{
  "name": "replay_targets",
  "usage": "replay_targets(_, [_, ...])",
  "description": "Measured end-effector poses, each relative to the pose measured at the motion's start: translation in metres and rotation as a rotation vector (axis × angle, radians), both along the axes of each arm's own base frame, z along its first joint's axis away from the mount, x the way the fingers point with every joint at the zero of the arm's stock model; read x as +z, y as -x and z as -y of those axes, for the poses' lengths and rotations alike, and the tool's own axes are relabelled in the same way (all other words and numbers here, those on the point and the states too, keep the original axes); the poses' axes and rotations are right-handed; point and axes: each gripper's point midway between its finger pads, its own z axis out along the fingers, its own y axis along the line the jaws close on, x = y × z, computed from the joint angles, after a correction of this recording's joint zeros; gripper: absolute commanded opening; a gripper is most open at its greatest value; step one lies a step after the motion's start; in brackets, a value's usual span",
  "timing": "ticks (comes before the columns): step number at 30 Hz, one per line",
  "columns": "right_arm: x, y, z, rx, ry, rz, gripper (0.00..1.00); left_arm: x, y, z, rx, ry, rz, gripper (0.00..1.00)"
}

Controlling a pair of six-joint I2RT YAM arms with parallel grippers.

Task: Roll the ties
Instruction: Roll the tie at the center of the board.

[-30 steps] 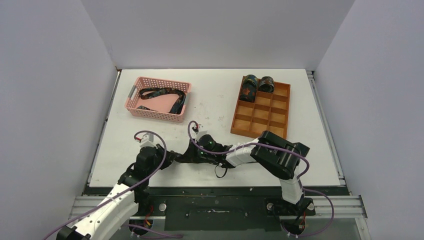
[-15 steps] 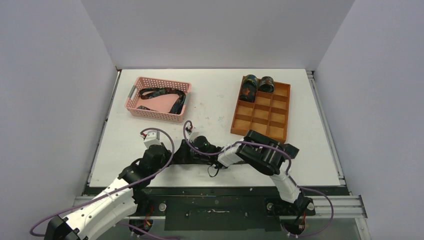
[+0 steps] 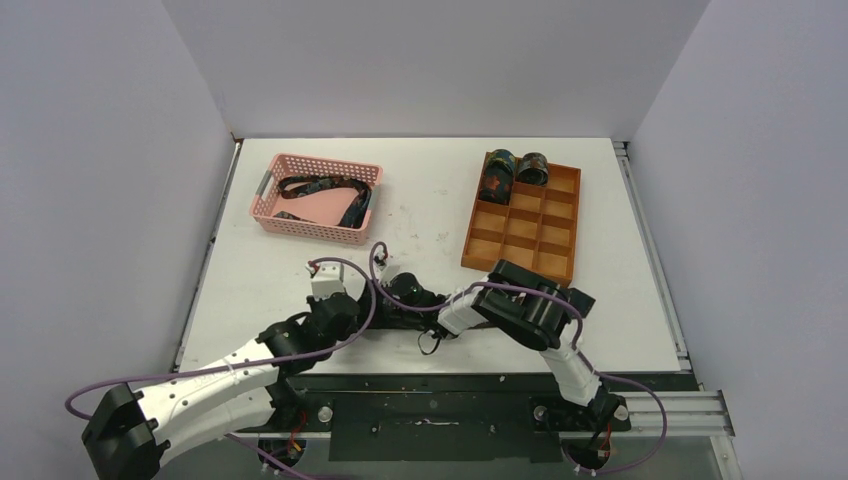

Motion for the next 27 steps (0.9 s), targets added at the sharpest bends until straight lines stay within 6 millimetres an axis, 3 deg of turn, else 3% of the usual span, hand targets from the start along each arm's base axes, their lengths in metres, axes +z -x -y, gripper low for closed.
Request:
replay_targets(6, [0.005, -0.006, 0.029, -0.046, 0.044, -0.006, 0.27, 0.014, -0.003, 0.009, -0.014, 0.01, 0.034, 0.0])
replay_targets(12, [0.002, -0.012, 0.042, -0.074, 0.084, -0.008, 0.17, 0.017, -0.004, 0.006, 0.0, 0.004, 0.051, 0.0])
replay_targets(19, [-0.001, -0.011, 0.042, -0.07, 0.094, -0.015, 0.11, 0.017, -0.003, 0.006, -0.008, 0.004, 0.051, 0.0])
replay_targets(27, [-0.002, 0.001, 0.015, -0.01, 0.075, -0.016, 0.1, 0.014, -0.002, 0.01, -0.023, -0.005, 0.042, 0.0])
